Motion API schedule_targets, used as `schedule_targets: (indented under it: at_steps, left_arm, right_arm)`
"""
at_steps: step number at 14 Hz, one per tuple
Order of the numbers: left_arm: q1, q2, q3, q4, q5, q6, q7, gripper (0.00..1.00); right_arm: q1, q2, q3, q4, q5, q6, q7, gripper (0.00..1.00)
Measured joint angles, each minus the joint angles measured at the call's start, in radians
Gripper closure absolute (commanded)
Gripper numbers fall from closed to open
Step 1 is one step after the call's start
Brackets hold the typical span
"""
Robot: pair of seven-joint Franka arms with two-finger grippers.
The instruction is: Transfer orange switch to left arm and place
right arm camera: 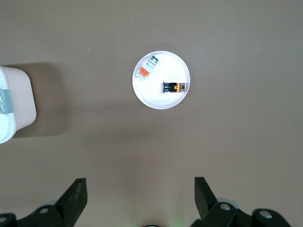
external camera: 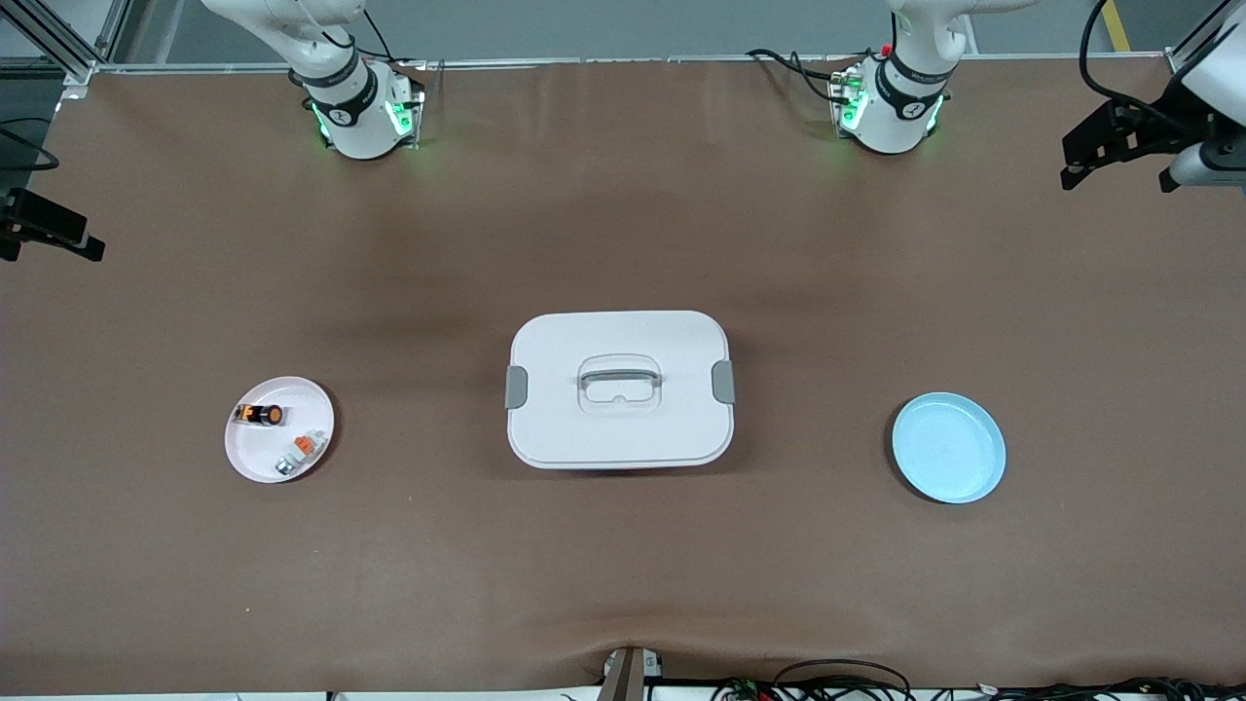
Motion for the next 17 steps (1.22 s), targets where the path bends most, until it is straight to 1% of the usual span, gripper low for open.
schedule_targets:
  at_steps: [4,10,12,14,17]
  left_arm:
    - [0.003,0.004,-0.001,0.002,0.000,0.000,0.000,0.00]
    - [0.012,0.041,0.004,0.026,0.000,0.001,-0.002,0.00]
    - [0.012,0.042,0.004,0.027,0.000,0.001,-0.008,0.00]
    - [0.011,0.042,0.003,0.030,0.000,0.001,-0.008,0.00]
    - [0.012,0.040,0.004,0.044,0.000,0.000,-0.031,0.00]
  right_arm:
    - [-0.003,0.000,-0.001,-0.006,0.000,0.000,0.000,0.00]
    - [-0.013,-0.001,-0.002,-0.048,0.001,0.029,0.000,0.00]
    - [-0.021,-0.002,-0.002,-0.066,0.017,0.045,0.001,0.00]
    - [-0.045,-0.005,-0.003,-0.117,0.050,0.090,-0.005,0.00]
    - [-0.090,-0.005,-0.005,-0.224,0.096,0.187,-0.049,0.00]
